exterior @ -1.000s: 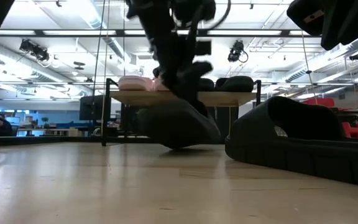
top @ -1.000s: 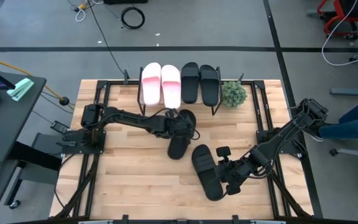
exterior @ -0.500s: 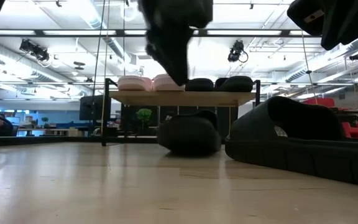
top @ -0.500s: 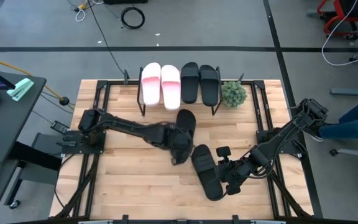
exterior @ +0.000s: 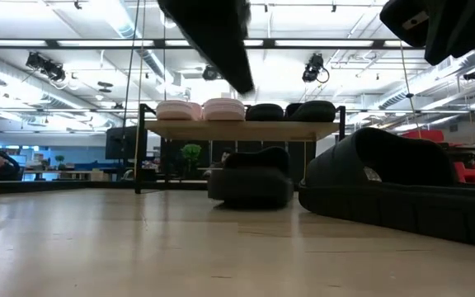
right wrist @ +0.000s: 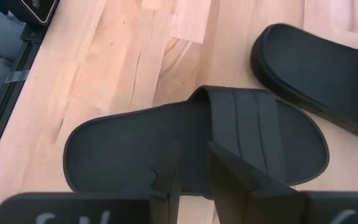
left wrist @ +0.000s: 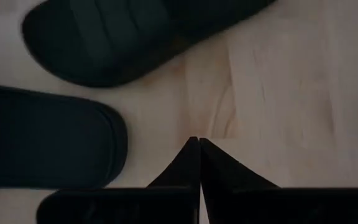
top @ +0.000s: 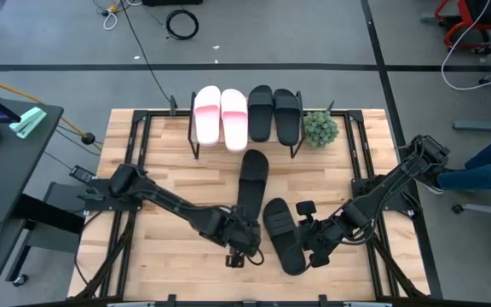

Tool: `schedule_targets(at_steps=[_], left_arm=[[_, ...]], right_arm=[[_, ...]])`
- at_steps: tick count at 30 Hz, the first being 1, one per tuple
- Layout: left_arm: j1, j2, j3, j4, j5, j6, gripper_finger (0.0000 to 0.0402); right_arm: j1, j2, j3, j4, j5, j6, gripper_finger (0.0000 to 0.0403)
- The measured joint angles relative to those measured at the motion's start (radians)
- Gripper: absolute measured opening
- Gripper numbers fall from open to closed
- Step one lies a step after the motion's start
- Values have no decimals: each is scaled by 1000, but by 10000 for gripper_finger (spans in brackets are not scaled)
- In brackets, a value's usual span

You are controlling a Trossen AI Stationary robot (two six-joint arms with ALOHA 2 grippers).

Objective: Pick and place slides into the shelf
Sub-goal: Put the black slipper under the shelf

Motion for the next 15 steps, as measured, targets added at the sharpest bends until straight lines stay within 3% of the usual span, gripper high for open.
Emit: schedule_targets(at_steps=[8, 15], left_arm=[[40, 138, -2, 15, 0, -38, 4], [104, 186, -1, 29, -3, -29, 2]], right_arm=[[1, 0, 0, 11, 0, 72, 82], [1, 0, 0, 6, 0, 73, 82]])
